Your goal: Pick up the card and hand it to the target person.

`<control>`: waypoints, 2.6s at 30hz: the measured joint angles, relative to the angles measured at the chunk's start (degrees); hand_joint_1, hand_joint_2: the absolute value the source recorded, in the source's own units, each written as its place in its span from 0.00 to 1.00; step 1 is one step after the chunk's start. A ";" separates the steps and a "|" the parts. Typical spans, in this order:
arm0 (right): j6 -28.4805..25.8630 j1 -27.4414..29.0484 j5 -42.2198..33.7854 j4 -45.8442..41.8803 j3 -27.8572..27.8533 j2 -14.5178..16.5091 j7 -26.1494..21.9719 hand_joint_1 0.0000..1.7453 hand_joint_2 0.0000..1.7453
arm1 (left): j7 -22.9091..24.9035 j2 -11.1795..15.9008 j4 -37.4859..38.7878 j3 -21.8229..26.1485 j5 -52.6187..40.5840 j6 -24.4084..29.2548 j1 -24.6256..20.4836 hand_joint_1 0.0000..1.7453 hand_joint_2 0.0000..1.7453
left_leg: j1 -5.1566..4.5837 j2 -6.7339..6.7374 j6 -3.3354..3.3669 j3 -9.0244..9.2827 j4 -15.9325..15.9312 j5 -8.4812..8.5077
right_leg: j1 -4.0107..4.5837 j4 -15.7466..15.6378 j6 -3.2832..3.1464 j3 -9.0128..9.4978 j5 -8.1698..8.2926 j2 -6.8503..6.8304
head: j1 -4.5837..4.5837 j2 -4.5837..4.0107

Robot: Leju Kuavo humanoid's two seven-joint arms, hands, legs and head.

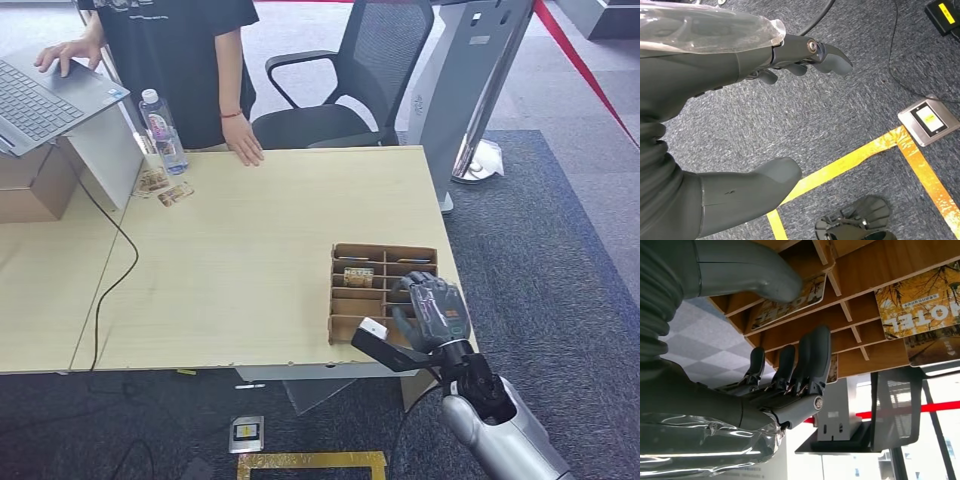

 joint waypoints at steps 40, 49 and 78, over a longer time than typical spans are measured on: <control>25.25 -1.13 -2.58 -15.39 -2.30 -5.62 0.61 1.00 1.00 | -0.53 0.51 0.00 0.00 0.52 -0.49 0.01 0.00 1.00 | -0.02 0.02 0.00 0.02 0.02 0.00 | -0.01 0.00 0.00 -0.02 0.01 0.01 | 0.00 0.00; 36.35 -9.86 -22.36 -31.63 -4.58 -17.19 6.97 1.00 1.00 | -1.06 0.85 -0.01 0.00 0.91 -0.66 0.06 0.00 1.00 | -0.07 0.04 0.01 0.04 0.04 0.01 | -0.04 0.00 0.05 -0.02 0.05 0.06 | 0.01 0.00; 9.56 -31.14 10.02 -6.69 -0.71 -10.04 12.00 1.00 1.00 | 0.80 -0.56 -0.02 -0.28 -2.08 -1.06 -2.26 0.00 1.00 | -0.02 -0.12 0.01 -0.07 0.00 0.09 | -0.01 0.08 0.05 0.04 0.05 -0.07 | 0.01 0.00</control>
